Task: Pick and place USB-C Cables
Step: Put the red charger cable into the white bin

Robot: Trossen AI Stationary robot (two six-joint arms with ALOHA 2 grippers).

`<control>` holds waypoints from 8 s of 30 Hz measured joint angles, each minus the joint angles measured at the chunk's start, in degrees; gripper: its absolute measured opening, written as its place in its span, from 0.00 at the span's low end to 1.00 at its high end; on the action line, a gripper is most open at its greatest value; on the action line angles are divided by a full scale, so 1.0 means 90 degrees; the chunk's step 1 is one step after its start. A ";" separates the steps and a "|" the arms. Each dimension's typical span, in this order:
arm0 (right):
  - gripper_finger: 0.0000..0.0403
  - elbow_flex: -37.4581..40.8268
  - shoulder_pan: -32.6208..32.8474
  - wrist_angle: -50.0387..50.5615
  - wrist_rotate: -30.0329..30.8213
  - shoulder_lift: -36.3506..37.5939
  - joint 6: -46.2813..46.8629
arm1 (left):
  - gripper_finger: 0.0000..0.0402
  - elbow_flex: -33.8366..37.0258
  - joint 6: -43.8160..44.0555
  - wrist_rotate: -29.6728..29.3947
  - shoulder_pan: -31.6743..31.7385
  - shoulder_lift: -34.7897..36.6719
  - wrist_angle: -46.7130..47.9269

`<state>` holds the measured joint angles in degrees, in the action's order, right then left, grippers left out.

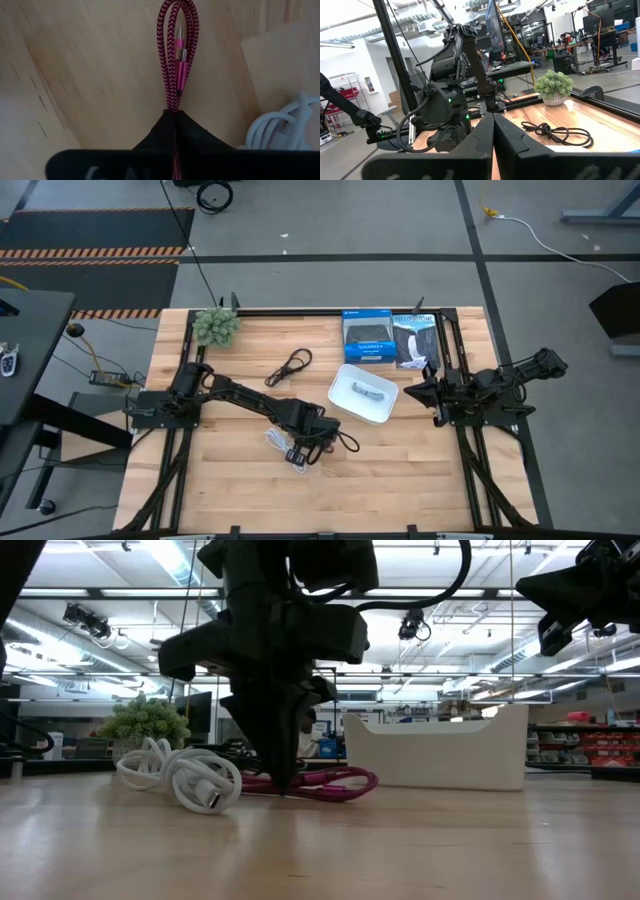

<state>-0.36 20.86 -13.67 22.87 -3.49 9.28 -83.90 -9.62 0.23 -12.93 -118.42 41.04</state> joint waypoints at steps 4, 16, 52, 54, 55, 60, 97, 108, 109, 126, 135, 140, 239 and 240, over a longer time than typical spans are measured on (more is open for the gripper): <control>0.03 -0.0001 0.0000 0.0000 0.0000 0.0000 0.0000 | 0.01 -0.0076 0.0002 0.0002 -0.0002 0.0002 0.0244; 0.03 0.0000 -0.0002 0.0000 -0.0002 0.0000 0.0000 | 0.00 -0.0649 -0.0001 0.0119 0.0000 0.0004 0.0899; 0.03 -0.0001 -0.0002 -0.0007 -0.0004 0.0000 0.0000 | 0.35 -0.0833 -0.0018 0.0269 0.0156 -0.0217 0.0401; 0.03 0.0000 0.0000 -0.0038 -0.0005 0.0000 0.0000 | 0.33 -0.0831 -0.0006 0.0267 0.0127 -0.0262 0.0438; 0.03 0.0000 -0.0002 -0.0049 -0.0005 0.0002 0.0000 | 0.32 -0.0833 -0.0006 0.0265 0.0121 -0.0287 0.0372; 0.03 0.0000 0.0000 -0.0105 -0.0019 0.0007 -0.0002 | 0.29 -0.0833 -0.0011 0.0270 0.0102 -0.0302 0.0318; 0.03 0.0000 -0.0002 -0.0138 -0.0001 0.0007 -0.0001 | 0.01 -0.0843 -0.0246 -0.0053 -0.0045 -0.0538 -0.0024; 0.03 0.0000 -0.0002 -0.0138 -0.0001 0.0007 0.0000 | 0.00 -0.1265 -0.0246 0.0071 0.0035 -0.0552 0.0473; 0.03 0.0000 -0.0002 -0.0138 0.0000 0.0007 0.0000 | 0.00 -0.1303 -0.0244 0.0138 0.0052 -0.0552 0.0492; 0.03 0.0000 -0.0002 -0.0136 -0.0002 0.0007 0.0000 | 0.00 -0.2960 -0.0306 0.0279 0.0174 -0.0557 0.1525; 0.03 -0.0001 -0.0001 -0.0137 -0.0002 0.0007 0.0000 | 0.00 -0.4116 -0.0125 0.0176 0.0179 -0.0550 0.2012; 0.03 0.0000 0.0000 -0.0138 -0.0002 0.0007 -0.0002 | 0.00 -0.4539 -0.0127 0.0011 0.0256 -0.0549 0.2439; 0.03 0.0000 -0.0002 -0.0141 -0.0005 0.0010 0.0000 | 0.01 -0.5413 -0.0999 0.0539 0.1954 -0.2903 0.1292; 0.03 0.0000 -0.0002 -0.0139 -0.0005 0.0010 -0.0002 | 0.01 -0.5413 -0.0981 0.0540 0.1955 -0.2903 0.1290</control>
<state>-0.36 20.84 -14.92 22.83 -3.40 9.26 -132.62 -18.44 5.09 4.67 -144.55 52.65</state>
